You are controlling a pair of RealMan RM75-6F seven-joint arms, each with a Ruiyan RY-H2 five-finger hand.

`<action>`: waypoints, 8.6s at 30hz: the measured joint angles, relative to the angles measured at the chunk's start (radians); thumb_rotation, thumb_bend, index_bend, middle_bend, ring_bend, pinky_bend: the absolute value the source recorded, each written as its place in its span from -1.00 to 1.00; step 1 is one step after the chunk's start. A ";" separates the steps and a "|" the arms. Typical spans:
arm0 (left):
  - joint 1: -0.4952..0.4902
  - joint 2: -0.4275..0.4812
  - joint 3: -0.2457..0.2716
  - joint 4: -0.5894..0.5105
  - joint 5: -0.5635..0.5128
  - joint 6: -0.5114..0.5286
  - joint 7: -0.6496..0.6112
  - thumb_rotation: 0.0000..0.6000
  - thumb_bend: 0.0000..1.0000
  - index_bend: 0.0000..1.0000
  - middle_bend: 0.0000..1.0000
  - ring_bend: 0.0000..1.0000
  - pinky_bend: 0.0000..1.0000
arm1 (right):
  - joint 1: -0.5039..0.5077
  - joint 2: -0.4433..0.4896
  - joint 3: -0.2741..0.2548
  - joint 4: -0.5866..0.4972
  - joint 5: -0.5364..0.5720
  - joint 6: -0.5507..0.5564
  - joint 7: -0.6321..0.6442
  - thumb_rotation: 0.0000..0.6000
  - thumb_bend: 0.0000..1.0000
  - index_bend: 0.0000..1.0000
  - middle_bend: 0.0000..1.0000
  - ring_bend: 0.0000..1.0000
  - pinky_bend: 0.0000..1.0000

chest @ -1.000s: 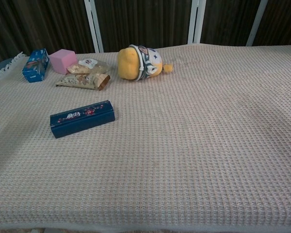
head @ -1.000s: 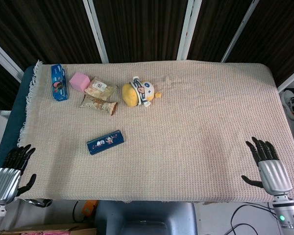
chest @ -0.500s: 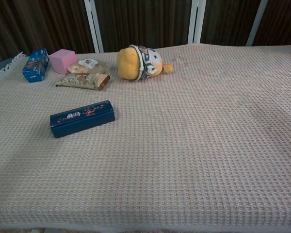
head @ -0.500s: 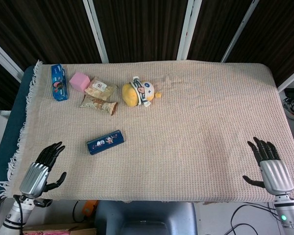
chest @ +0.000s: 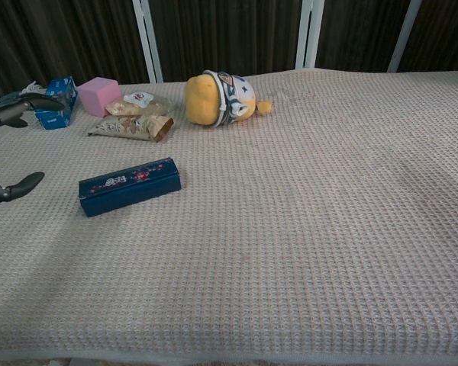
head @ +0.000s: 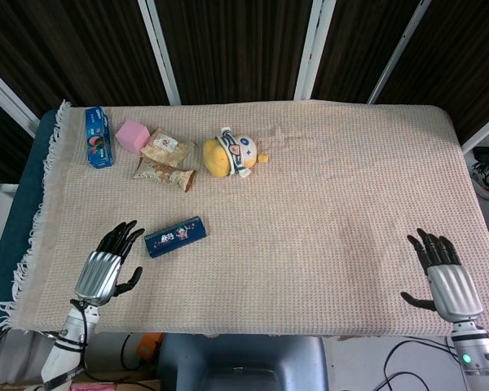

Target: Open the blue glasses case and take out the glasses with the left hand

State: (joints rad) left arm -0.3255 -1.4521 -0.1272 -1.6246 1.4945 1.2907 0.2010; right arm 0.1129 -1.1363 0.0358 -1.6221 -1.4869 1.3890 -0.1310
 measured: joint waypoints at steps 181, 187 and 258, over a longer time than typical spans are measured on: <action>-0.249 -0.083 0.033 0.180 -0.351 -0.286 0.075 1.00 0.22 -0.48 -1.00 -1.00 -0.99 | 0.000 0.045 -0.003 -0.026 0.027 -0.011 0.050 1.00 -0.61 -1.00 -1.00 -1.00 -0.98; -0.237 -0.067 0.050 0.166 -0.324 -0.283 0.055 1.00 0.22 -0.39 -1.00 -1.00 -0.99 | 0.001 0.046 -0.004 -0.027 0.024 -0.014 0.052 1.00 -0.61 -1.00 -1.00 -1.00 -0.98; -0.209 -0.196 0.112 -0.091 -0.223 -0.274 0.401 1.00 0.28 -0.53 -1.00 -1.00 -0.99 | -0.063 0.130 -0.020 -0.012 -0.066 0.112 0.291 1.00 -0.61 -1.00 -1.00 -1.00 -0.98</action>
State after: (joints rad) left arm -0.5345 -1.6480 -0.0148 -1.7156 1.2716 1.0172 0.6022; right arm 0.0500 -1.0065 0.0163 -1.6345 -1.5529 1.5013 0.1597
